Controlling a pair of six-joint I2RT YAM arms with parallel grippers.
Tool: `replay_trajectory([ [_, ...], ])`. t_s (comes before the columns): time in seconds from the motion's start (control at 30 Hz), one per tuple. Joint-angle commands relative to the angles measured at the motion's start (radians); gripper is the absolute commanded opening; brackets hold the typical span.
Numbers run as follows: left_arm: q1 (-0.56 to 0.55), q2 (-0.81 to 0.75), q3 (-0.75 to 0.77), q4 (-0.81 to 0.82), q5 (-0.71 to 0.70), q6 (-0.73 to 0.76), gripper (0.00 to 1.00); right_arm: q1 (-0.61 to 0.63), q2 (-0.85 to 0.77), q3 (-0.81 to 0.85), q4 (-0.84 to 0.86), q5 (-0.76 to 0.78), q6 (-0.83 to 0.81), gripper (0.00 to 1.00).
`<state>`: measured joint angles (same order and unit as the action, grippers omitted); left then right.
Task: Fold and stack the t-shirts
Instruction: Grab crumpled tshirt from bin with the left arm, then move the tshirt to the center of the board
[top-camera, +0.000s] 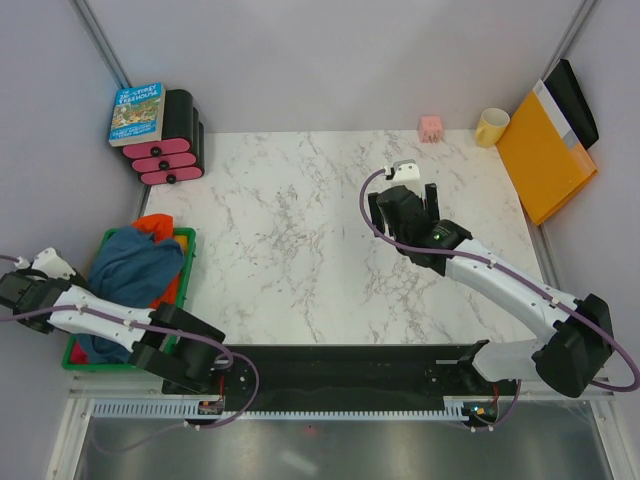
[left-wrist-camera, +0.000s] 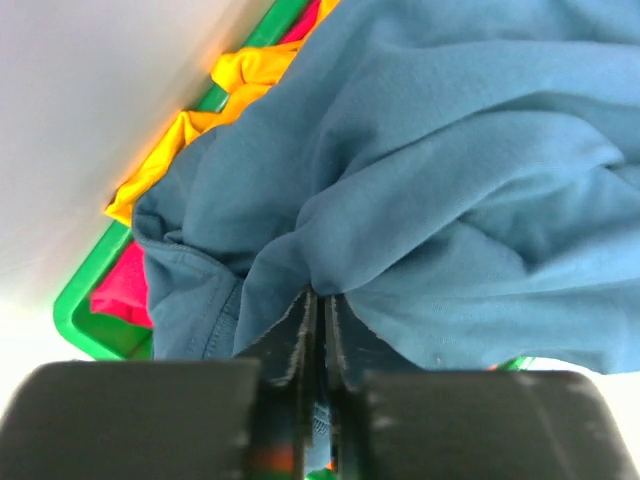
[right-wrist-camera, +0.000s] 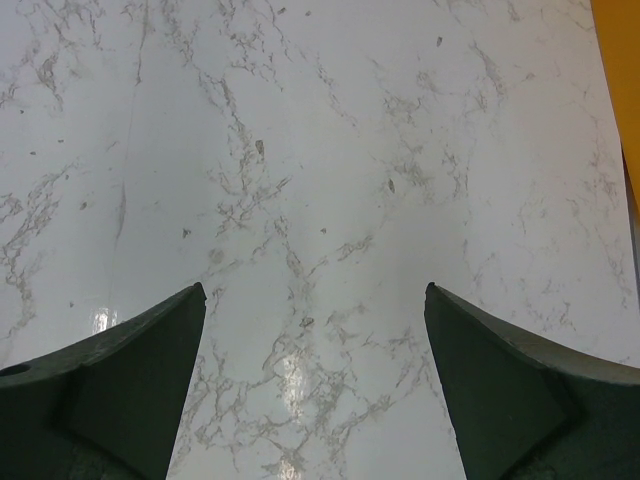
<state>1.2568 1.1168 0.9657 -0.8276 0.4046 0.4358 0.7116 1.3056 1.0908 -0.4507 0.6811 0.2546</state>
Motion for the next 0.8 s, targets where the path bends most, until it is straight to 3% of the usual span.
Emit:
replay_trajectory([
  [0.0,0.013,0.023,0.018,0.022,0.022,0.057,0.02,0.000,-0.009,0.000,0.021,-0.005,0.035,0.98],
  [0.17,-0.011,-0.046,0.106,-0.020,0.164,0.032,0.02,0.000,-0.003,0.020,0.018,-0.020,0.044,0.98],
  [0.27,-0.187,-0.066,0.249,-0.059,0.172,-0.078,0.02,0.000,0.006,0.049,0.018,-0.020,0.038,0.97],
  [0.3,-0.330,-0.064,0.293,-0.079,0.142,-0.113,0.02,-0.001,0.011,0.058,0.015,-0.017,0.038,0.97],
  [0.37,-0.478,-0.049,0.428,-0.088,0.106,-0.228,0.02,-0.001,0.020,0.086,0.009,-0.017,0.034,0.97],
  [0.4,-0.617,-0.037,0.474,-0.099,0.067,-0.261,0.02,-0.001,0.021,0.093,0.004,-0.015,0.035,0.97],
  [0.53,-0.916,0.106,0.769,-0.163,-0.029,-0.379,0.02,0.000,0.015,0.116,-0.005,-0.012,0.035,0.98],
  [0.7,-1.236,0.279,1.039,-0.226,-0.147,-0.376,0.02,0.000,-0.012,0.124,-0.028,0.008,0.046,0.97],
  [0.77,-1.330,0.305,1.082,-0.231,-0.187,-0.329,0.02,0.000,-0.032,0.115,-0.034,0.017,0.049,0.97],
])
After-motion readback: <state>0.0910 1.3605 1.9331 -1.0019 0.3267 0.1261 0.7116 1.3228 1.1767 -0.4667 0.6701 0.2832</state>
